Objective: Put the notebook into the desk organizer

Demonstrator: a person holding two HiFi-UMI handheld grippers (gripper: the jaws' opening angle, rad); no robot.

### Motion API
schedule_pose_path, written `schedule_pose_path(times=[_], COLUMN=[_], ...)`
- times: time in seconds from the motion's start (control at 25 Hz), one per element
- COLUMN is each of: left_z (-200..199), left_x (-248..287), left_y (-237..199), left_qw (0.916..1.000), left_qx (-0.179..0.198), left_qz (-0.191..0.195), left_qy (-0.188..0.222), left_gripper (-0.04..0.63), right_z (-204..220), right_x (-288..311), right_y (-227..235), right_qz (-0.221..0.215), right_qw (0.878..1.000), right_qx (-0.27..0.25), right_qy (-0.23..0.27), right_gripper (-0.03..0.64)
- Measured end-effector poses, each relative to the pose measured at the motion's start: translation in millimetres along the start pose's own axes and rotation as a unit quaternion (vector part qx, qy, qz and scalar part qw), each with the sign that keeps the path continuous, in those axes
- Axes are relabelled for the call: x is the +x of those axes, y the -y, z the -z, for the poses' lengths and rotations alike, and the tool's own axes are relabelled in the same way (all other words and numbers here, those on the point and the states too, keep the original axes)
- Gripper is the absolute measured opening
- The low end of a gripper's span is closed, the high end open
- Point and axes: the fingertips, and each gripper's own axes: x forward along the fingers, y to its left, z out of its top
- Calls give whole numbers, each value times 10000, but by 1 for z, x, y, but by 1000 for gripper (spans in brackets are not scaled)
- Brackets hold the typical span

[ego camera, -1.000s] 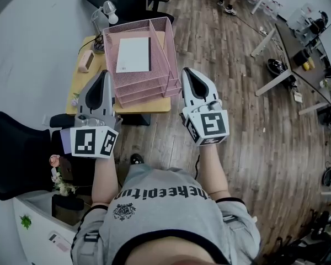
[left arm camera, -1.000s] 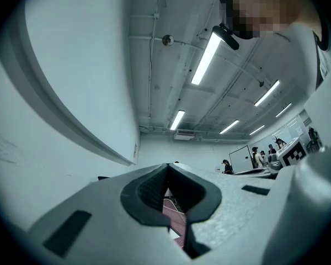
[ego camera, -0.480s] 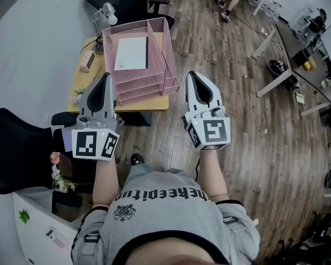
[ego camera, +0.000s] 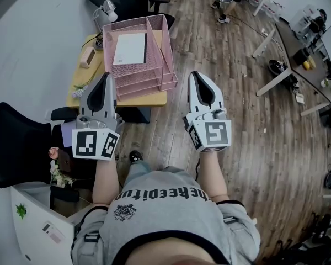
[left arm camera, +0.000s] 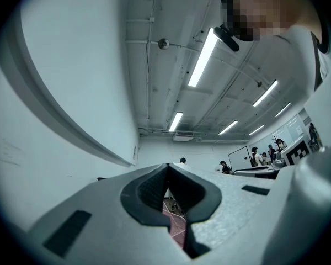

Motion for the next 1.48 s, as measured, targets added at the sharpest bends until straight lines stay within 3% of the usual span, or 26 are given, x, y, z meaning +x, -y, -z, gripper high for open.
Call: schedule_pose_path(times=[1.48], left_z=[0], left_x=[-17], left_y=[43], left_qw=[9999], left_qx=[-92], left_qz=[41], left_qy=[39], left_gripper=[0], right_z=[-3], right_x=[-48], right_y=[17], right_qz=[109], right_qw=[9999], right_qx=[61], right_qy=[14], right_gripper=[2])
